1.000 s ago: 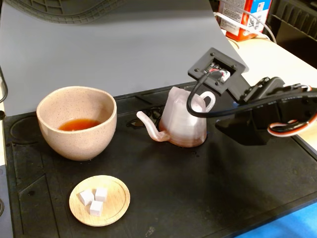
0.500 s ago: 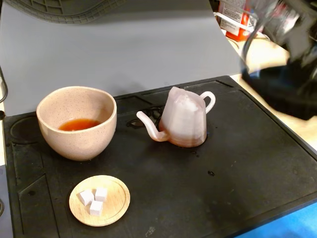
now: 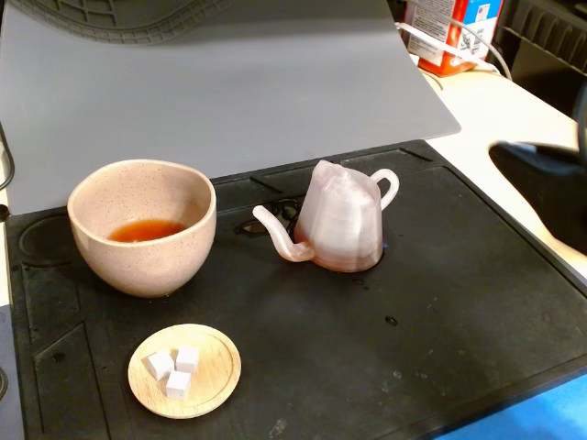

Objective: Pick up a kettle and pour liquid into a cup.

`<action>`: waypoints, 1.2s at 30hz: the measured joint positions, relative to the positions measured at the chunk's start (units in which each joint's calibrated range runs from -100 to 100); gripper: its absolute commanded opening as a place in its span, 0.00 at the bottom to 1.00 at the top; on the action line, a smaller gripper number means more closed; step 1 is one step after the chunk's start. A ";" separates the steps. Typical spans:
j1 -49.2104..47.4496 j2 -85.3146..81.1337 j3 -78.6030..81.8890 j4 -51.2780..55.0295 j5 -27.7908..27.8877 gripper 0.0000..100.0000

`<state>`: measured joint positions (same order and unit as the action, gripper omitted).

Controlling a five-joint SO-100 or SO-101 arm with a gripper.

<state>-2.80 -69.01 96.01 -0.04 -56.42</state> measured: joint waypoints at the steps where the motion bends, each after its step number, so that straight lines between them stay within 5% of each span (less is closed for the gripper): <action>1: 0.00 -0.43 0.49 0.00 0.00 0.01; 9: 0.08 -11.22 3.70 16.63 0.00 0.01; 20: 0.08 -25.60 3.80 67.83 0.10 0.01; 36: 0.08 -26.97 3.80 73.26 0.10 0.01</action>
<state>-2.72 -95.98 99.81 73.22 -56.31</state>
